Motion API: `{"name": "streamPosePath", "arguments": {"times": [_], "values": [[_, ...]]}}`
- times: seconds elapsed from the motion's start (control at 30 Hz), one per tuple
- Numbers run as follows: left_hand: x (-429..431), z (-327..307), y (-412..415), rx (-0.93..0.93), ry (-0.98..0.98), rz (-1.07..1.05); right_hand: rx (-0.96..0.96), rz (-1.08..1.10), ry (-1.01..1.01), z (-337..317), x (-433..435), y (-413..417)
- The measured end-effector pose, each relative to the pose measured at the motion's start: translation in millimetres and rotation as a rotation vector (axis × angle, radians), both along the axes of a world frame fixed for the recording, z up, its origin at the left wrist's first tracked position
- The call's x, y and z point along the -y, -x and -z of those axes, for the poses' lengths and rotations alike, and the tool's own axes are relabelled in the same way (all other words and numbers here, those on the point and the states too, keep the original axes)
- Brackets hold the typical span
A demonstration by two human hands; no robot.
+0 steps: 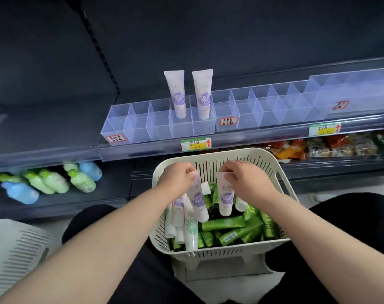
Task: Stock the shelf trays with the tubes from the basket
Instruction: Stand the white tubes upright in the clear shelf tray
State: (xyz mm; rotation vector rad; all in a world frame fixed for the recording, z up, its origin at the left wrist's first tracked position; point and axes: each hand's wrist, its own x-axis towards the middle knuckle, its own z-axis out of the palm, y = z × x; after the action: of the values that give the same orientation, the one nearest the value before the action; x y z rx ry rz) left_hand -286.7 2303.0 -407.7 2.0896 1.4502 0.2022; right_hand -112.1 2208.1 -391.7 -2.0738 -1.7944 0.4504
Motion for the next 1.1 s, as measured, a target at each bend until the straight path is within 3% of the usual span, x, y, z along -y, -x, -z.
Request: {"name": "streamPosePath", "arguments": {"times": [0.27, 0.5, 0.73, 1.1], "values": [[-15.2, -101.0, 26.3, 0.173, -0.367, -0.231, 0.134, 0.021, -0.217, -78.8, -23.6, 24.0], [-40.0, -157.5, 59.8, 0.331, -0.486, -0.434, 0.142, 0.021, -0.397, -132.9, -83.9, 56.7], [-85.2, -170.6, 82.9, 0.432, -0.563, -0.516, 0.06, 0.019, -0.497, -154.2, -155.0, 82.0], [-151.1, -159.2, 87.3, 0.419, -0.554, -0.472, 0.234, 0.0, -0.484, -128.6, -242.0, 87.8]]}}
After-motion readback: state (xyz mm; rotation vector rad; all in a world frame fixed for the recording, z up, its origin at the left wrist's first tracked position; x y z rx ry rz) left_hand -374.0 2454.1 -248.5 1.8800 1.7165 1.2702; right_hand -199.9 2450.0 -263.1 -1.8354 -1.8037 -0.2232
